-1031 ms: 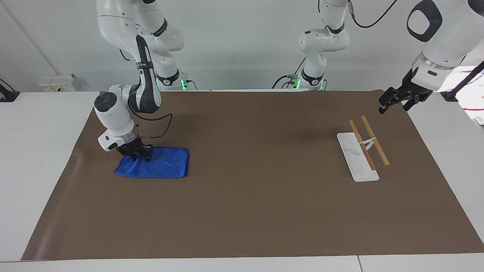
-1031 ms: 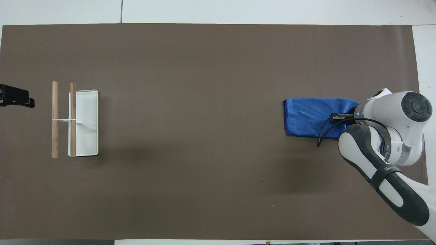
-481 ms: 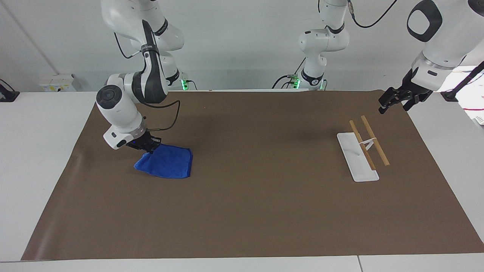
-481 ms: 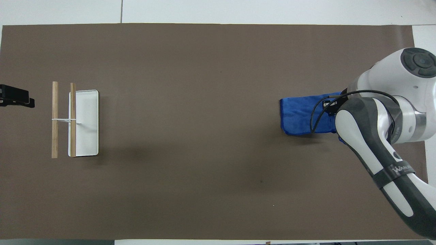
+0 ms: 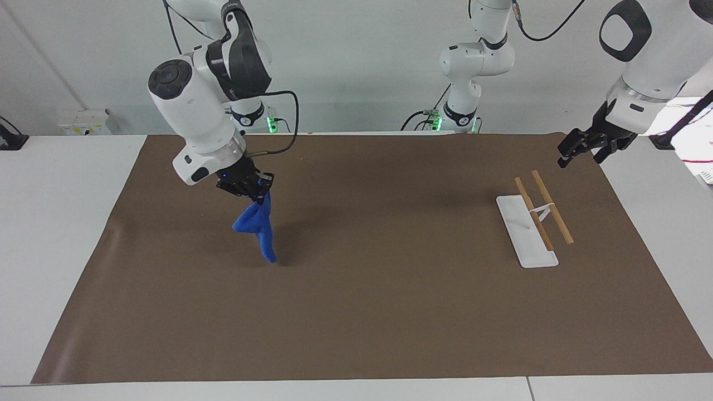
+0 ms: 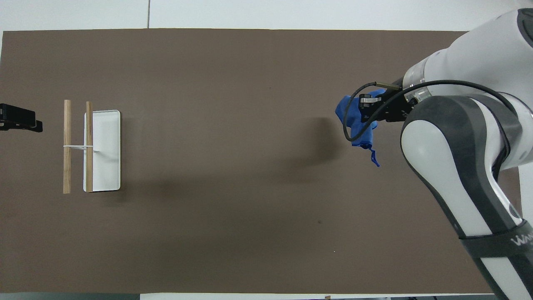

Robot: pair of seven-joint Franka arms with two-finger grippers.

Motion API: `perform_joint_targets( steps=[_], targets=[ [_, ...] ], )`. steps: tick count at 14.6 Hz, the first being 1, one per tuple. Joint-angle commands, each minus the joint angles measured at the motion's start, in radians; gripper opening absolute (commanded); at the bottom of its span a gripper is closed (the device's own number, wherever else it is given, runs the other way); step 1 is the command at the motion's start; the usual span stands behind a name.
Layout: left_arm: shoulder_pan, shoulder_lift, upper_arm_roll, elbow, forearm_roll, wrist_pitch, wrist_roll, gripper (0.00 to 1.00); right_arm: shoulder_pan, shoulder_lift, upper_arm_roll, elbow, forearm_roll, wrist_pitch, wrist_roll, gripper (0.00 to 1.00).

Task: Right arm passes towel to left arm to hang
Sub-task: 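Lift the towel with the right gripper while the left gripper reaches in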

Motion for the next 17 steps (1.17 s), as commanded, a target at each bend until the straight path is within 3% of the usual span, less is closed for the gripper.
perform_joint_targets(
  steps=[1, 6, 9, 13, 17],
  targets=[
    [-0.011, -0.038, -0.011, -0.023, 0.016, -0.021, -0.003, 1.00, 0.067, 0.026, 0.001, 0.052, 0.125, 0.100, 0.174, 0.00],
    [-0.016, -0.046, -0.012, -0.028, 0.016, -0.044, -0.006, 1.00, 0.233, 0.043, 0.001, 0.026, 0.305, 0.434, 0.486, 0.00],
    [-0.018, -0.045, -0.012, -0.031, 0.006, -0.032, -0.009, 1.00, 0.277, 0.055, 0.003, 0.021, 0.515, 0.589, 0.597, 0.00],
    [-0.017, -0.017, -0.012, -0.020, -0.102, -0.019, -0.145, 1.00, 0.395, 0.089, 0.004, 0.026, 0.665, 0.823, 0.759, 0.00],
    [-0.048, 0.009, -0.014, -0.043, -0.219, 0.039, -0.367, 1.00, 0.445, 0.107, 0.004, 0.047, 0.800, 0.858, 0.824, 0.00]
  ],
)
